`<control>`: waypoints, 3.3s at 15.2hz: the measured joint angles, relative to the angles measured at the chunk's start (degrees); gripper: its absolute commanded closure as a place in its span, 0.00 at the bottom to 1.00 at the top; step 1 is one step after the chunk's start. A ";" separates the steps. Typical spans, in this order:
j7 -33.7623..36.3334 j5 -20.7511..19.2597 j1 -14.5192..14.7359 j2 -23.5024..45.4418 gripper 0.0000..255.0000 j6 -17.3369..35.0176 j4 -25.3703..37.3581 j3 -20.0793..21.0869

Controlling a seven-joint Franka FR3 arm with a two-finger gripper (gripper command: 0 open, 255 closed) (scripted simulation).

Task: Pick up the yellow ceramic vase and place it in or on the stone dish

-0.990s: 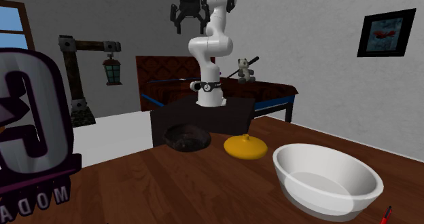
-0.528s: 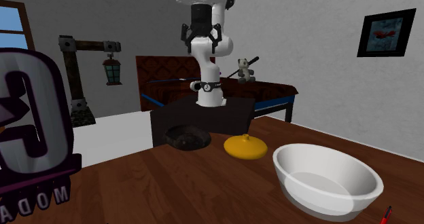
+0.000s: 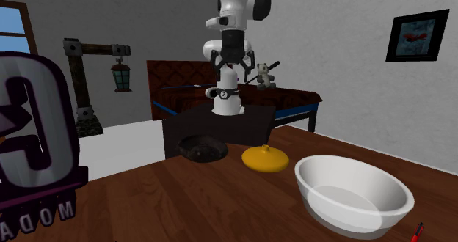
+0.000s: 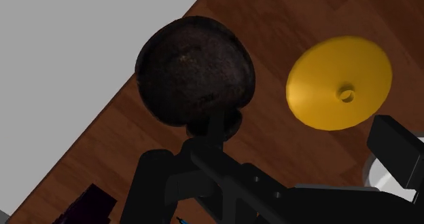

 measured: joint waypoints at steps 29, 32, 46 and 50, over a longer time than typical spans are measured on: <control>33.61 -29.16 7.61 46.78 0.00 33.59 13.83 1.23; 33.62 -29.17 7.62 46.79 1.00 33.60 13.83 1.22; 31.22 -26.03 5.57 43.30 1.00 31.11 12.91 3.94; 28.35 -22.29 3.69 39.62 1.00 28.32 12.24 6.52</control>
